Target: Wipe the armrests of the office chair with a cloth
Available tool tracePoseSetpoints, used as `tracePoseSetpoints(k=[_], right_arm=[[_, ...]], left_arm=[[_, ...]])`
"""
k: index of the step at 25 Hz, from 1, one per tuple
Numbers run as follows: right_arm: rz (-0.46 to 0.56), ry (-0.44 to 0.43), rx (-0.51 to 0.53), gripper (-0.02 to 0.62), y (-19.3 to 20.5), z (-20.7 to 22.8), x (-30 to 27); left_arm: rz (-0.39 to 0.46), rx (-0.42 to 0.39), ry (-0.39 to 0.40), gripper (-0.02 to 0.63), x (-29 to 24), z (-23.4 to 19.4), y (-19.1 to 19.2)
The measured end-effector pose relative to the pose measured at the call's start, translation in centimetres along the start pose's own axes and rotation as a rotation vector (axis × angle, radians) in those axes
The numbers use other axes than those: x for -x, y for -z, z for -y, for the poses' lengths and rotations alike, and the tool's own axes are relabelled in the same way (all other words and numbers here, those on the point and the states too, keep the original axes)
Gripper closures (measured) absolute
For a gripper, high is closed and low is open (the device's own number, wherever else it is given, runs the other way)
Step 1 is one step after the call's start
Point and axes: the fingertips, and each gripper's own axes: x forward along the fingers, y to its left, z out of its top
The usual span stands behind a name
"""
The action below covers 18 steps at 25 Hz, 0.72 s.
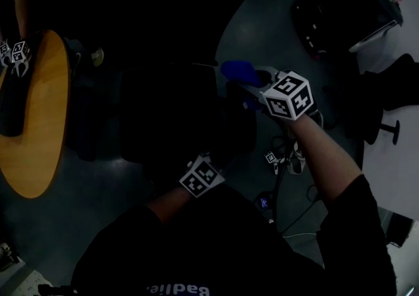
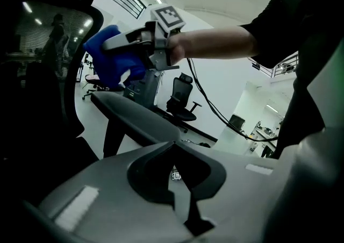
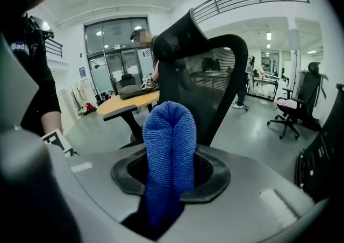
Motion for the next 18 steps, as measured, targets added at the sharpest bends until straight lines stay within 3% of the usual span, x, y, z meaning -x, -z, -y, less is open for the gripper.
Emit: tracePoseSetpoints(k=[9, 15, 18], right_arm=[[-0.076, -0.037, 0.070, 0.466, -0.1, 1.8, -5.7], [-0.281, -0.086, 0.337, 0.466, 3.0, 0.5, -8.6], [-0.355, -0.110, 0.416, 0.466, 4.9, -0.8, -9.4]], left_arm=[[-0.003, 0.002, -0.009, 0.589, -0.3, -0.1, -0.2], [0.012, 0.028, -0.026, 0.589, -0.6, -0.5, -0.2], [0.014, 0.034, -0.031, 0.589, -0.6, -0.5, -0.2]])
